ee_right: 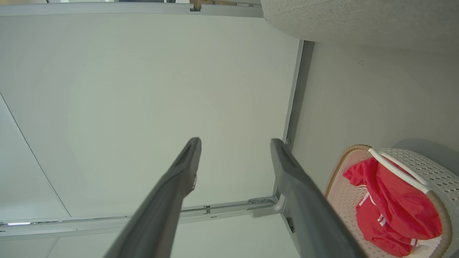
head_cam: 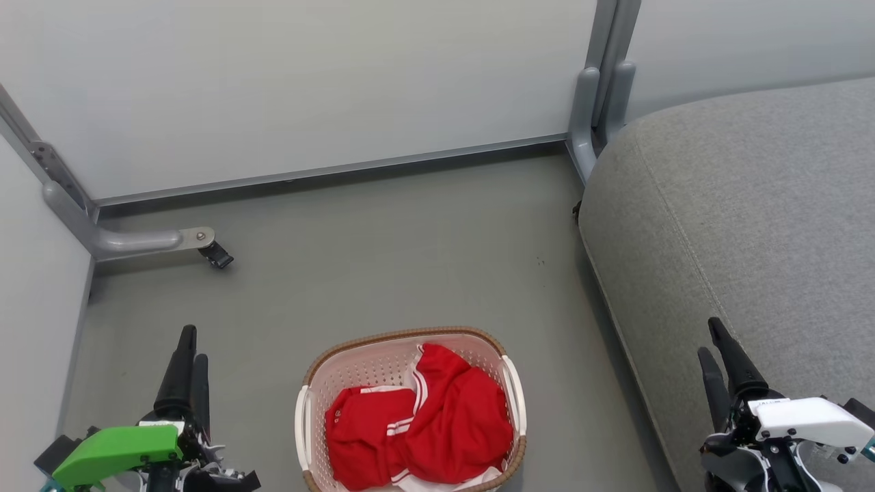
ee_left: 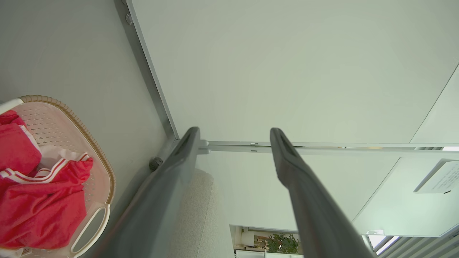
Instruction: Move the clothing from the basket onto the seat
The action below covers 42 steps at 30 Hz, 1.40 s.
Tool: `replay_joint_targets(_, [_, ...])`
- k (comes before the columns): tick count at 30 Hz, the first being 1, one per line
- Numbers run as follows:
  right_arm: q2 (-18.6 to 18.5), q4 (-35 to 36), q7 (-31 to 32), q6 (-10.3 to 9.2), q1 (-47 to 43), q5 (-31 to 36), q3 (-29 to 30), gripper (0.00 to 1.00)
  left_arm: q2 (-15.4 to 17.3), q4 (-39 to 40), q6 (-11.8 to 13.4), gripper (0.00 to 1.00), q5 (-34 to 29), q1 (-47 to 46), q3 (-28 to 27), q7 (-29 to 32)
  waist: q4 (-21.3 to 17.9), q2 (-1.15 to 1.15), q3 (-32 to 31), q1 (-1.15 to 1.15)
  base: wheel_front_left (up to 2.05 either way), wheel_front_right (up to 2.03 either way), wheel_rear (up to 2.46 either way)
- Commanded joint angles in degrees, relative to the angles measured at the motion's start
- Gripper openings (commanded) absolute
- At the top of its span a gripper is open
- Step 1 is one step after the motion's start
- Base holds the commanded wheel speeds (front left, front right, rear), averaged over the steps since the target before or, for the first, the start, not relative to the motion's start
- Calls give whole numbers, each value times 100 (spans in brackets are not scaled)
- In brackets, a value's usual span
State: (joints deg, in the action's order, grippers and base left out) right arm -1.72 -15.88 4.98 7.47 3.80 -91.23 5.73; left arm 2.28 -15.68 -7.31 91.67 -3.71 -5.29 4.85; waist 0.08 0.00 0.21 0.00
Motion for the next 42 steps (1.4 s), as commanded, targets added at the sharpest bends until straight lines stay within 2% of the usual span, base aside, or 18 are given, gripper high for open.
replay_joint_targets(1, [-45,161,-79,1,35,117,-30,100,24,165,-5,100,-152,-71,41,-74,3,0,2,0,0,0,0])
replay_joint_targets(14, [-62,457,-414,2,-24,1022,-162,100,33,406,-8,100,-1298,-81,191,-407,27,0,15,0,0,0,0])
replay_joint_targets(27, [-76,669,-711,2,-59,2519,-407,100,41,655,84,100,-2872,-96,479,-702,43,0,38,0,0,0,0])
replay_joint_targets(42, [-88,807,-1005,2,-103,3885,-621,100,50,719,217,100,-4559,-128,908,-995,71,0,62,0,0,0,0])
